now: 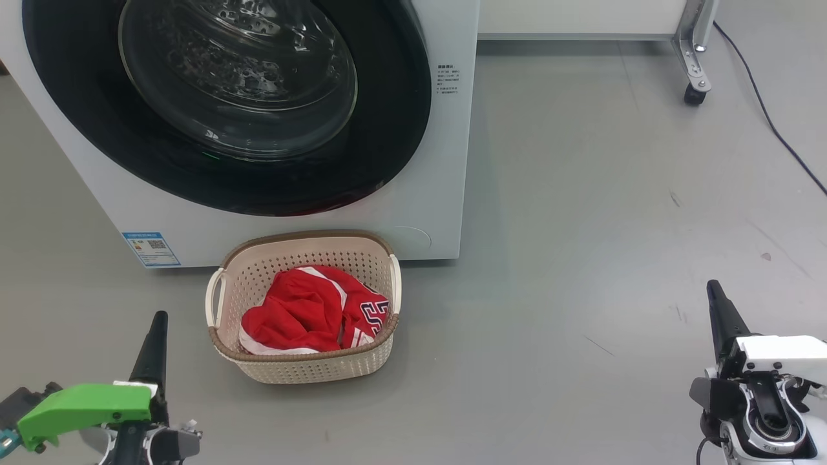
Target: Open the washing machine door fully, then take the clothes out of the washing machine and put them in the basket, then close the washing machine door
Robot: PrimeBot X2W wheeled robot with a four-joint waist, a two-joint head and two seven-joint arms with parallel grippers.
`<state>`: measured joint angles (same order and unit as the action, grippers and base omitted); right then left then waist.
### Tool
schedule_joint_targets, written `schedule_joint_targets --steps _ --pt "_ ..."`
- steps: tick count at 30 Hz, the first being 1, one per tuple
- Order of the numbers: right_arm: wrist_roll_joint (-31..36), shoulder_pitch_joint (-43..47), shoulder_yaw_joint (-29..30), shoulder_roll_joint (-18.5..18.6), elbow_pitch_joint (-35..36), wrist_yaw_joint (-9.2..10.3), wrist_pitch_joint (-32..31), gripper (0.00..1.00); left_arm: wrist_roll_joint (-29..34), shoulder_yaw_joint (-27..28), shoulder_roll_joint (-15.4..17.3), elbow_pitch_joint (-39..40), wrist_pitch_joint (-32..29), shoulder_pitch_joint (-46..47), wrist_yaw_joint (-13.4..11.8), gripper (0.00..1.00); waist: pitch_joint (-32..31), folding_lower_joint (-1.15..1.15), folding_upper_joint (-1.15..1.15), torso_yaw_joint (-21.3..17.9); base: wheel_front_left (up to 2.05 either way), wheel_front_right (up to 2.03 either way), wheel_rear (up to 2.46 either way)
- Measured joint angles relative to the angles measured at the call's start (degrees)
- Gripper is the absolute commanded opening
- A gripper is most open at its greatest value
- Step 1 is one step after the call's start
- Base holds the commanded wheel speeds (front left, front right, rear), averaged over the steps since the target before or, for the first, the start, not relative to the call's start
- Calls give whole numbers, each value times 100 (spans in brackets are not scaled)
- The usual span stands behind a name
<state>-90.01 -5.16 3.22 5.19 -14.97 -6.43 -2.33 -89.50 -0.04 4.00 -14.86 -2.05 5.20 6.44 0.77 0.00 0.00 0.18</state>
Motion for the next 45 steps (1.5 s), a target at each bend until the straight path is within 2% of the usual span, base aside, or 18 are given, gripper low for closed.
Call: schedule_joint_targets --steps 7,45 --pt "-436 1 92 -57 -57 -16 -109 0 -539 48 15 -56 -100 -5 44 0 -61 0 0 -19 0 0 0" --pt "-468 1 126 -67 -109 -51 -124 0 -542 89 16 -105 -141 -8 44 0 -62 0 0 -18 0 0 0"
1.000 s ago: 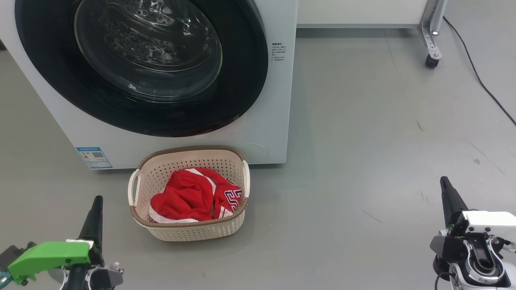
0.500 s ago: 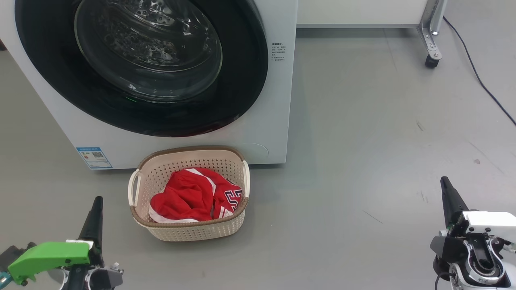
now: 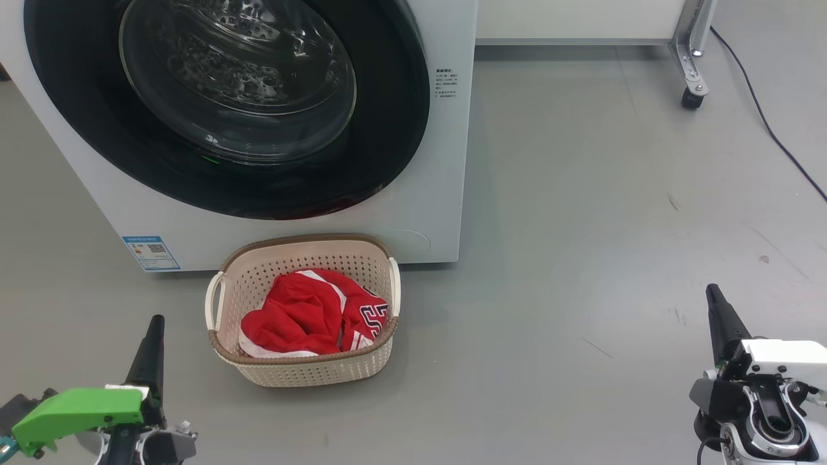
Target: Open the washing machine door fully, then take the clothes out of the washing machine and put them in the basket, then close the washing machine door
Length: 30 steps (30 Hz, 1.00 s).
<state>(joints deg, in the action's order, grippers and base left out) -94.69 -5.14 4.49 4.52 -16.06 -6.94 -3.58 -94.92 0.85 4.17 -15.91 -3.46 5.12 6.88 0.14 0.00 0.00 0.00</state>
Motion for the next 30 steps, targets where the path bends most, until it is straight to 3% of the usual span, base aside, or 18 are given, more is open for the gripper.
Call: schedule_joint_targets --steps 30 --pt "0 0 9 -4 -7 0 -15 0 0 20 -1 -8 -1 0 1 0 0 0 0 0 0 0 0"
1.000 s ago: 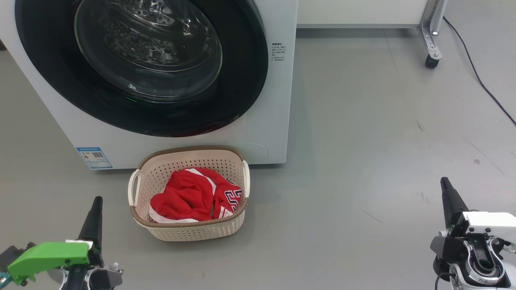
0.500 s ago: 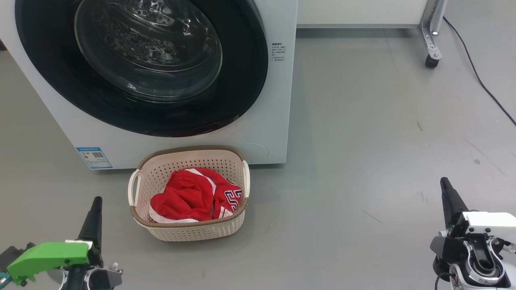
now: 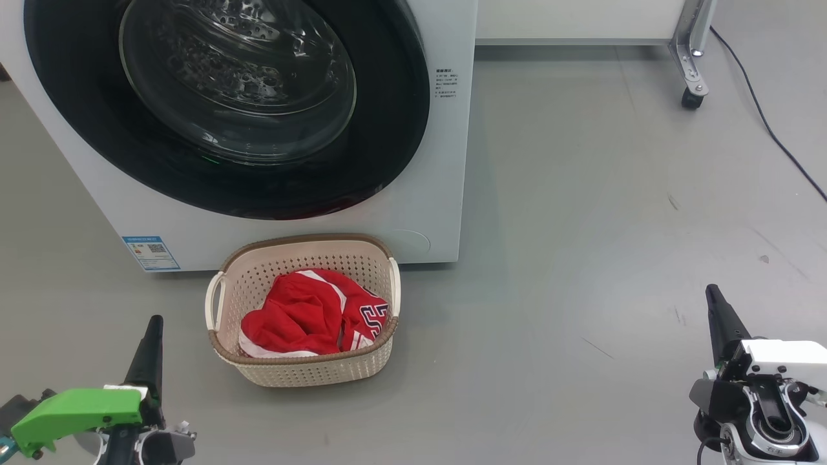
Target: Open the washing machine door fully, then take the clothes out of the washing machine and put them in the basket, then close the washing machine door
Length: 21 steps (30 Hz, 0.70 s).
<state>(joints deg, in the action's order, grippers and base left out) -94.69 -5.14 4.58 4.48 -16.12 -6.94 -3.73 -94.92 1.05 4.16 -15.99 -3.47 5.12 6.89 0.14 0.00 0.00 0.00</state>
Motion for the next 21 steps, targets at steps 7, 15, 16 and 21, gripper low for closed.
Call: schedule_joint_targets --steps 7,15,16,21 --pt "0 0 3 -2 0 0 -1 0 1 5 0 1 0 0 0 0 0 0 0 0 0 0 0" --pt "0 0 9 -4 1 0 -1 0 1 9 0 3 0 0 0 0 1 0 0 0 0 0 0" --pt "0 0 9 -5 1 0 -1 0 1 9 0 3 0 0 0 0 1 0 0 0 0 0 0" --pt "0 0 11 -7 1 0 -1 0 1 12 0 5 -1 0 0 0 1 0 0 0 0 0 0"
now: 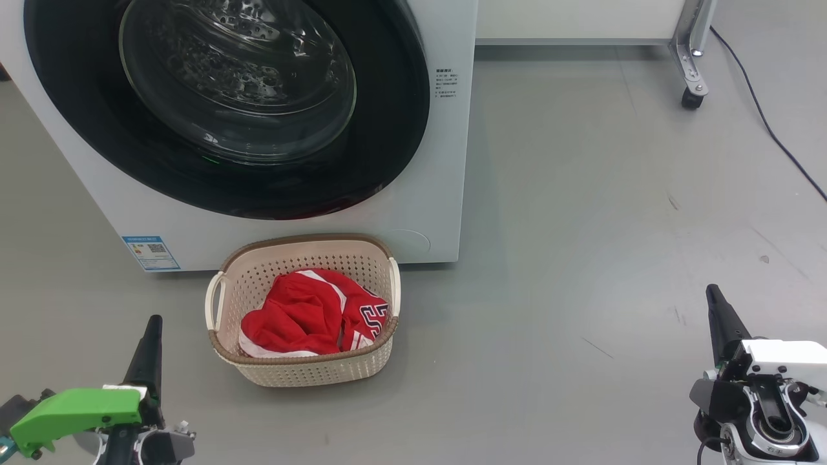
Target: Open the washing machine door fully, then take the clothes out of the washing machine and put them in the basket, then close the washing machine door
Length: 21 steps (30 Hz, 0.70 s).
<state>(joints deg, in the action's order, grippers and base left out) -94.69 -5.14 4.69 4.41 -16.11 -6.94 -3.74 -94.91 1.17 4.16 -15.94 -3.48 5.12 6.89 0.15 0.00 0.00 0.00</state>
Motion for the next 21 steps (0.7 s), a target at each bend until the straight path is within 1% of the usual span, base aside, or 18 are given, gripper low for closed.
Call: schedule_joint_targets --steps 21 --pt "0 0 12 -11 4 0 -1 0 1 19 -1 7 -3 0 0 0 1 0 0 0 0 0 0"
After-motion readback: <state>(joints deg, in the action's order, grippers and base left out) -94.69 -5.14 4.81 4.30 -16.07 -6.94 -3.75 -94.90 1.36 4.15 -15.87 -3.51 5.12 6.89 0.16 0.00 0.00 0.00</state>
